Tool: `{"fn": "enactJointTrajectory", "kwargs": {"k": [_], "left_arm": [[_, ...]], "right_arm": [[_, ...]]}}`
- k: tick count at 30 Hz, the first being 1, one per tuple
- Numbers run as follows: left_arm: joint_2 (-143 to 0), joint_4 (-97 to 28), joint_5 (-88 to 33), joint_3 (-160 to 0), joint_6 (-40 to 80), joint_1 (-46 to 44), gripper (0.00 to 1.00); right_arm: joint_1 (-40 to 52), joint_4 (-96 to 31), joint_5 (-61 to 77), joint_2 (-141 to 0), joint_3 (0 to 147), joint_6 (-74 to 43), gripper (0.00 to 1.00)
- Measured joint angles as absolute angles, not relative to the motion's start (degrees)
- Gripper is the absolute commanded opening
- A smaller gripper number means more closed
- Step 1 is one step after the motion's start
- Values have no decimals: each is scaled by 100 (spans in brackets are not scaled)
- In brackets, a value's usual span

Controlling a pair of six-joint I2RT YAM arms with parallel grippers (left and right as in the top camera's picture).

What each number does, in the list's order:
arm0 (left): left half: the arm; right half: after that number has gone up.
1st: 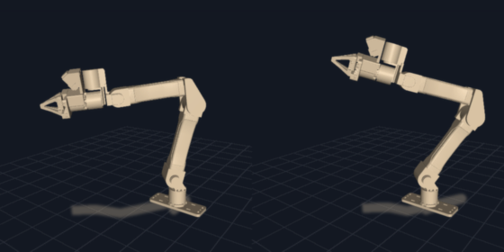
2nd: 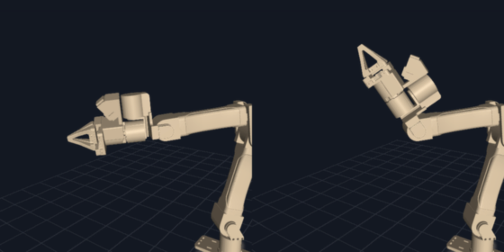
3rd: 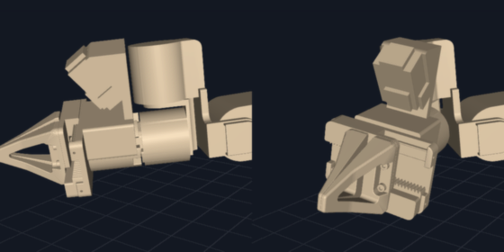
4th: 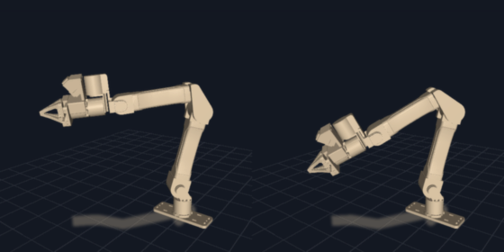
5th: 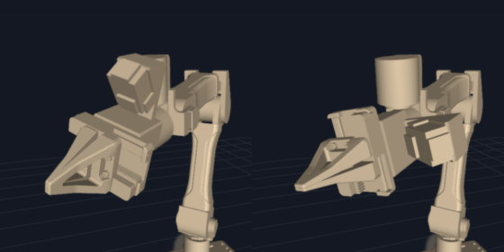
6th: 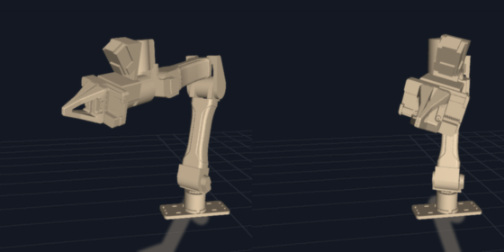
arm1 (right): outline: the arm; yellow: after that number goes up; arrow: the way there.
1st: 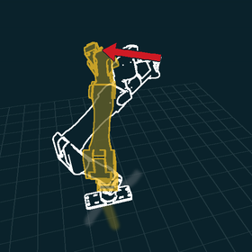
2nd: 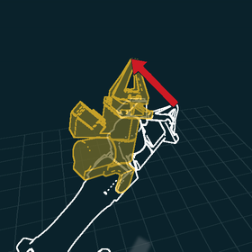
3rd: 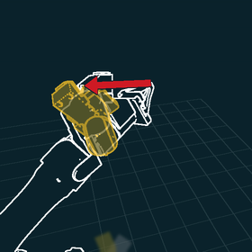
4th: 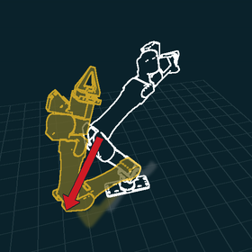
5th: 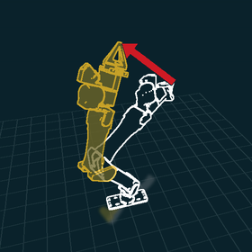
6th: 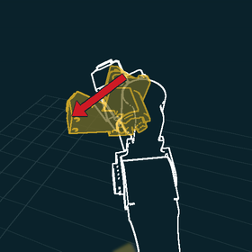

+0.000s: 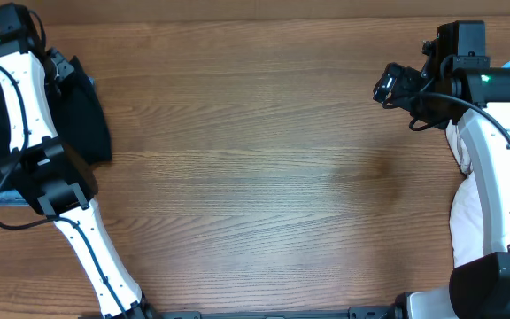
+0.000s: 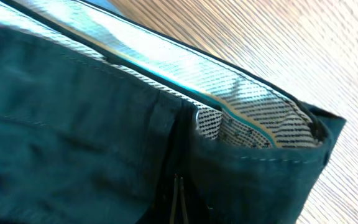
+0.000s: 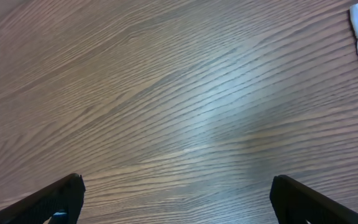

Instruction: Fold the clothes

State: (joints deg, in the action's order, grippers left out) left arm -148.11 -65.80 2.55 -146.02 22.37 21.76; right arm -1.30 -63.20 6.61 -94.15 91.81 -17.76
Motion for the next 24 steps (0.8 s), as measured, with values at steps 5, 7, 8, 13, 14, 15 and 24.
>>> {"fn": "enactJointTrajectory", "kwargs": {"k": [5, 7, 8, 13, 14, 15, 24], "left_arm": [[-14929, -6445, -307, -14604, 1820, 2176, 4], [-14927, -6469, -419, -14643, 1710, 2189, 4], [-14875, -6469, -434, -14661, 1712, 2241, 4], [-13976, -6578, -86, -14759, 1710, 2668, 4], [-13861, -6619, 14, -14785, 1710, 2768, 4], [-13808, -6643, 102, -14792, 1710, 2858, 4], [-13946, -6716, 329, -14763, 1710, 3387, 4]], "right_arm": [[-130, -6318, 657, -9415, 9181, -1776, 100], [-130, -6320, 659, -9415, 9181, -1774, 100], [-130, -6322, 657, -9415, 9181, -1776, 100], [-130, -6320, 657, -9415, 9181, -1776, 100], [-130, -6318, 659, -9415, 9181, -1776, 100], [-130, -6318, 659, -9415, 9181, -1776, 100], [-130, -6318, 657, -9415, 9181, -1774, 100]]}}
